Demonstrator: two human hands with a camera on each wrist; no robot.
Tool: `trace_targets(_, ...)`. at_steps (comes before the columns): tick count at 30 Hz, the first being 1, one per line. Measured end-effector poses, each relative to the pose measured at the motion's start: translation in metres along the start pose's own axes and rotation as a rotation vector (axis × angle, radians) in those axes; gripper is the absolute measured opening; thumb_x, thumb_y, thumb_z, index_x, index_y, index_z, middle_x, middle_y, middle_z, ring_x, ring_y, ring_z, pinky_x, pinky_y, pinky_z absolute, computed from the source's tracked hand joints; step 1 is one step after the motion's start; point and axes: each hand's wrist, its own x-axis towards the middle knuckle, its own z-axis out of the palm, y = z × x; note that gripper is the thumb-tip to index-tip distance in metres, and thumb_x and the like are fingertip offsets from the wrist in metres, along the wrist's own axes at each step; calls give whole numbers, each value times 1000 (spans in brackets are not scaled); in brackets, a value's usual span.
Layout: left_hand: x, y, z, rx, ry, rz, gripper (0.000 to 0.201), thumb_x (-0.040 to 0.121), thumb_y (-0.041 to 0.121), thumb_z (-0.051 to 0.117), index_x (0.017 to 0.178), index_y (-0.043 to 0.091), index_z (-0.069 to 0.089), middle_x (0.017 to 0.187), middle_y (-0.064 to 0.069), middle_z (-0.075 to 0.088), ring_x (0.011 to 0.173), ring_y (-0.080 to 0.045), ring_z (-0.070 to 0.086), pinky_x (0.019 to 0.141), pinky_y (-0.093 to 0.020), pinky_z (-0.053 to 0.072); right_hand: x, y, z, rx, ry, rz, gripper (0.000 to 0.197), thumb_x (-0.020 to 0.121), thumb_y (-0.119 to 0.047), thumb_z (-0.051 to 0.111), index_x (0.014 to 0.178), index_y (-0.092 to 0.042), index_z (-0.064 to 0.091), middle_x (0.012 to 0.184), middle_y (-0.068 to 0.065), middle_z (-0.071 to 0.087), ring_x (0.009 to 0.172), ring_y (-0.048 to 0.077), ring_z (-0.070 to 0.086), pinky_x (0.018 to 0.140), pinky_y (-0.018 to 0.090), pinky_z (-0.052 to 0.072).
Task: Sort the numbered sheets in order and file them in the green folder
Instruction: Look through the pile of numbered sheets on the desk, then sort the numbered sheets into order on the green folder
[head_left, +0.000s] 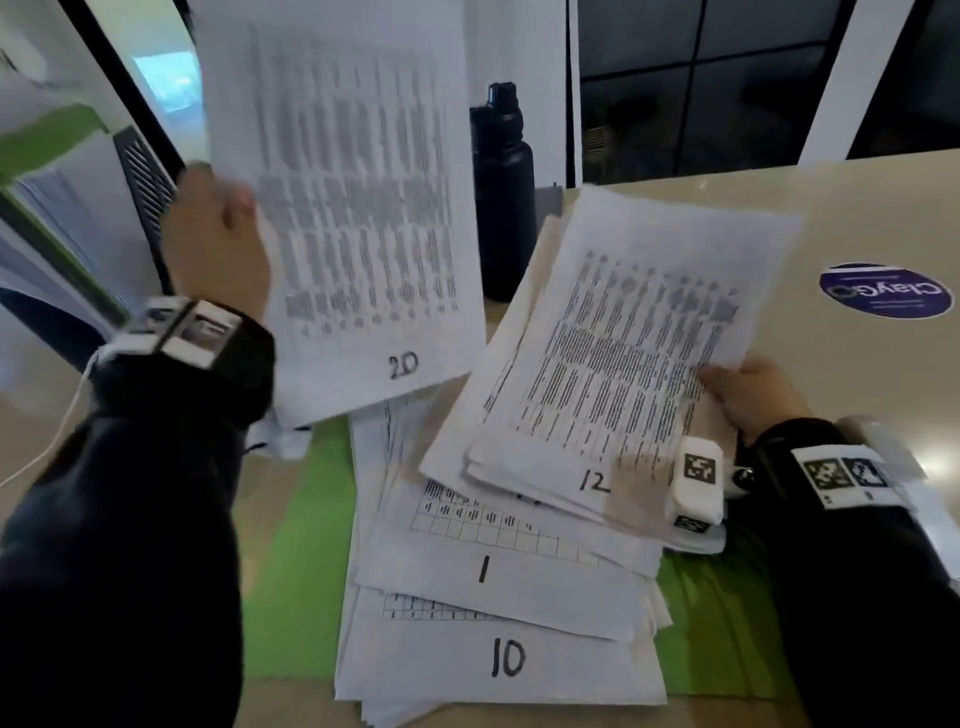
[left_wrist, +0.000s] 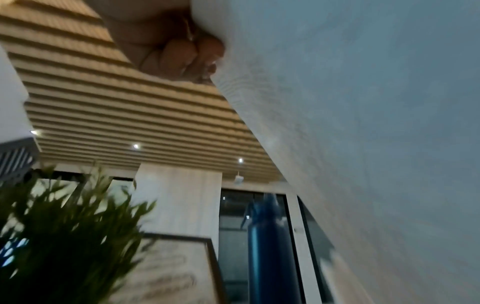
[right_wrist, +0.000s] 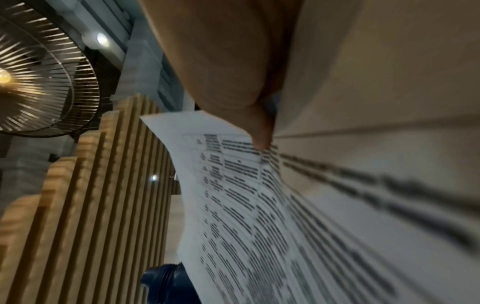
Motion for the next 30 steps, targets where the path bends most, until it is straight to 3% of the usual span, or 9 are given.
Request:
trace_targets(5, 33, -39, -8, -80, -77, -180, 17, 81, 35, 40, 69, 26, 46, 76, -1, 53, 79, -15, 50, 79, -28, 45, -9, -9, 1, -188, -216, -63, 10, 89, -8, 60, 95, -15, 62, 104, 16, 63, 78, 25, 59, 79, 33, 48)
trace_targets(8, -10, -26, 10, -85, -295, -264, 26, 91, 27, 40, 84, 9, 56, 90, -12, 57, 85, -20, 51, 74, -33, 39, -23, -20, 0, -342, -377, -93, 43, 90, -8, 58, 132, -11, 48, 128, 12, 55, 115, 31, 55, 100, 38, 38)
trace_targets(12, -77, 8, 47, -181, -540, -260, 28, 95, 20, 42, 95, -4, 57, 96, -19, 59, 91, -28, 55, 74, -38, 38, -28, -20, 0, -336, -449, -91, 62, 92, -15, 57, 147, -17, 27, 137, 7, 48, 126, 29, 47, 108, 43, 34)
trace_targets(14, -95, 24, 62, -264, -611, -292, 22, 96, 18, 42, 93, -1, 53, 95, -20, 56, 90, -29, 53, 77, -37, 38, -31, -19, -1, -223, -464, -42, 59, 94, -18, 52, 147, -26, 26, 138, 2, 45, 129, 26, 45, 102, 36, 41)
trace_targets(17, -109, 44, 78, -286, -657, -245, 23, 96, 19, 41, 88, 1, 52, 93, -13, 58, 86, -22, 51, 71, -28, 33, -37, -30, -8, -108, -346, 14, 45, 97, -12, 45, 142, -13, 35, 131, -7, 38, 125, 23, 45, 66, 5, 44)
trace_targets(20, -119, 55, 89, -318, -711, -298, 29, 96, 20, 41, 102, -2, 59, 104, -13, 63, 95, -24, 57, 74, -27, 37, -22, -32, -32, -49, -240, -4, 41, 95, -15, 52, 133, -4, 43, 131, 5, 46, 111, 25, 54, 80, 24, 46)
trace_targets(23, -129, 61, 97, -253, -909, -271, 27, 95, 12, 42, 115, 3, 57, 113, -7, 61, 101, -23, 57, 79, -23, 39, -23, -40, -67, 99, -137, -83, 26, 96, -22, 49, 121, -14, 50, 107, 11, 53, 78, 20, 52, 64, 31, 45)
trace_targets(27, -129, 52, 108, -187, -1208, -282, 33, 86, -1, 48, 117, 10, 52, 113, -8, 62, 99, -27, 62, 79, -32, 52, -39, -36, -106, -281, -57, -115, 46, 89, -28, 61, 130, -14, 48, 108, 9, 56, 84, 24, 55, 80, 39, 46)
trace_targets(30, -121, 48, 110, -210, -1242, -315, 57, 80, -5, 53, 131, 15, 37, 120, -8, 58, 106, -31, 60, 82, -51, 54, -55, -16, -111, -647, -85, 41, 60, 86, -38, 62, 137, -16, 40, 131, 13, 54, 111, 30, 56, 97, 38, 41)
